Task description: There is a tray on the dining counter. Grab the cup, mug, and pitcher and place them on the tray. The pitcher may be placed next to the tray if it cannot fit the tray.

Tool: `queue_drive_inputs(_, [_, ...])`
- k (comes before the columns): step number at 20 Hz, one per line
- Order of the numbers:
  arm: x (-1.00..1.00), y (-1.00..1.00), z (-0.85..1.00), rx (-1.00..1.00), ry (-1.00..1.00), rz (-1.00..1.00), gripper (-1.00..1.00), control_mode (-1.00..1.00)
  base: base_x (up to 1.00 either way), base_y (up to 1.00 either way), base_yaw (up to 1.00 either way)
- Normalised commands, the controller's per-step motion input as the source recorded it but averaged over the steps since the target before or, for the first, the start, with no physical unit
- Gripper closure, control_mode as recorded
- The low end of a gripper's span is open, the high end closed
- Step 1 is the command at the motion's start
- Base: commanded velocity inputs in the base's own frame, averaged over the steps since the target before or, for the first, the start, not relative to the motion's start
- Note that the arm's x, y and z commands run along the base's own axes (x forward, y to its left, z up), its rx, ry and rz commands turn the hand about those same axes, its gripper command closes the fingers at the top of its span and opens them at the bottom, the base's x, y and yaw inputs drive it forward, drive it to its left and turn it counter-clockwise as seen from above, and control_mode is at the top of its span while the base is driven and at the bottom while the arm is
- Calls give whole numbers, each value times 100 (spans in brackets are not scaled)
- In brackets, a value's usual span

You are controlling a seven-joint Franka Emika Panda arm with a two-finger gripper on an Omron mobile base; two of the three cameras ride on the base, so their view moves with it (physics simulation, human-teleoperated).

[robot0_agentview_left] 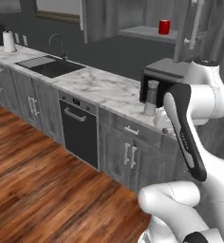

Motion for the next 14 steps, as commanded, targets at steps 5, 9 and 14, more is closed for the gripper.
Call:
queue_drive_inputs(5, [0,0,0,0,0,0,-100,100,64,27,39])
queue_drive_inputs(9, [0,0,0,0,0,0,-100,100,62,46,34])
queue_drive_inputs(14, [0,0,0,0,0,0,-100,100,86,19,15])
